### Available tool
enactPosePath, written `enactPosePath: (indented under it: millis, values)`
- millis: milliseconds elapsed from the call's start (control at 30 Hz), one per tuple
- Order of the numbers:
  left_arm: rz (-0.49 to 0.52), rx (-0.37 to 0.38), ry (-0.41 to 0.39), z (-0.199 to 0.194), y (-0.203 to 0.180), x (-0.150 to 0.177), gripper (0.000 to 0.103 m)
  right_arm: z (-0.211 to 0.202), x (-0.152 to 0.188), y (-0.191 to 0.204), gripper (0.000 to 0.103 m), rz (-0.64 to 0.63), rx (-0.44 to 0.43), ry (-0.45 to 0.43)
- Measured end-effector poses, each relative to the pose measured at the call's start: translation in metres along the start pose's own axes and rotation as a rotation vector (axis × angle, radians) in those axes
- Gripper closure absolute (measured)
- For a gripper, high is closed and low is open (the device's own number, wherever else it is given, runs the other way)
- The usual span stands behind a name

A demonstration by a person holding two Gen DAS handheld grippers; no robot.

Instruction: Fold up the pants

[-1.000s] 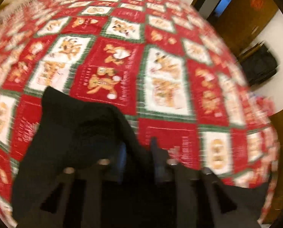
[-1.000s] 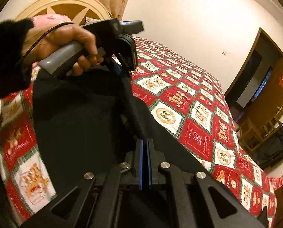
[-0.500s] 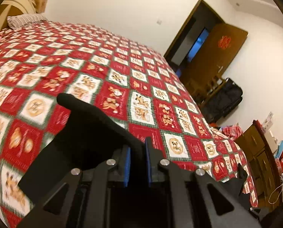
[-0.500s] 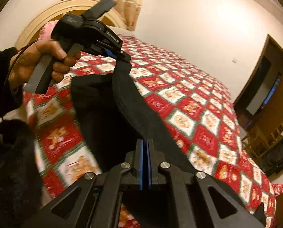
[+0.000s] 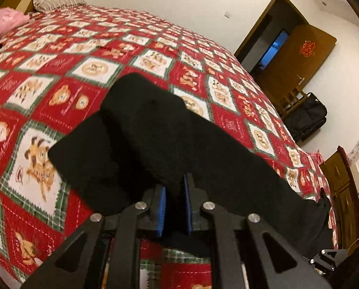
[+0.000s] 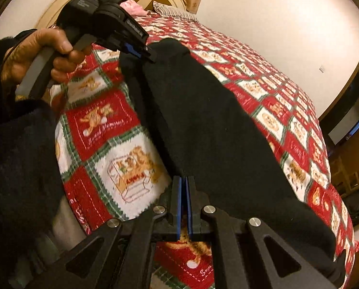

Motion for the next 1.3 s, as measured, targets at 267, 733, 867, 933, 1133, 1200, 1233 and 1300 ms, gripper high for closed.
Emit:
enactPosePath:
  millis: [267, 733, 867, 933, 1133, 1200, 1233, 1300]
  values:
    - [-0.058, 0.013, -0.052, 0.004, 0.014, -0.029, 0.036, 0.001, 0.002, -0.007, 0.1, 0.032, -0.012, 0.005]
    - [-0.152, 0.047, -0.148, -0.032, 0.012, -0.035, 0.091, -0.012, 0.002, -0.022, 0.1, 0.076, -0.081, -0.014]
    - [-0.101, -0.071, -0.156, -0.042, 0.017, -0.019, 0.091, -0.003, 0.011, -0.012, 0.1, 0.05, -0.105, 0.02]
    - [-0.055, -0.155, -0.126, -0.034, 0.02, -0.012, 0.091, 0.001, 0.015, -0.007, 0.1, 0.026, -0.108, 0.038]
    - [-0.023, -0.378, -0.033, -0.022, 0.048, 0.007, 0.06, 0.011, 0.025, -0.003, 0.099, 0.003, -0.109, 0.067]
    - [-0.032, -0.409, -0.04, -0.029, 0.055, 0.007, 0.04, 0.011, 0.025, -0.005, 0.098, 0.017, -0.118, 0.066]
    - [-0.04, -0.432, -0.053, -0.035, 0.059, 0.004, 0.035, 0.012, 0.026, -0.006, 0.098, 0.023, -0.123, 0.066]
    - [-0.08, -0.432, -0.102, -0.049, 0.064, -0.004, 0.035, 0.009, 0.024, -0.01, 0.098, 0.043, -0.142, 0.074]
Point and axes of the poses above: each gripper's, at about its wrist camera, not at the fingertips, and z roughly the way its jaws point, y to its left, x to its underside, the point moved 6 cm from there along z, roughly the way its jaws point, and after that the axes turned 6 degrees about x, right-handed, at the moved point
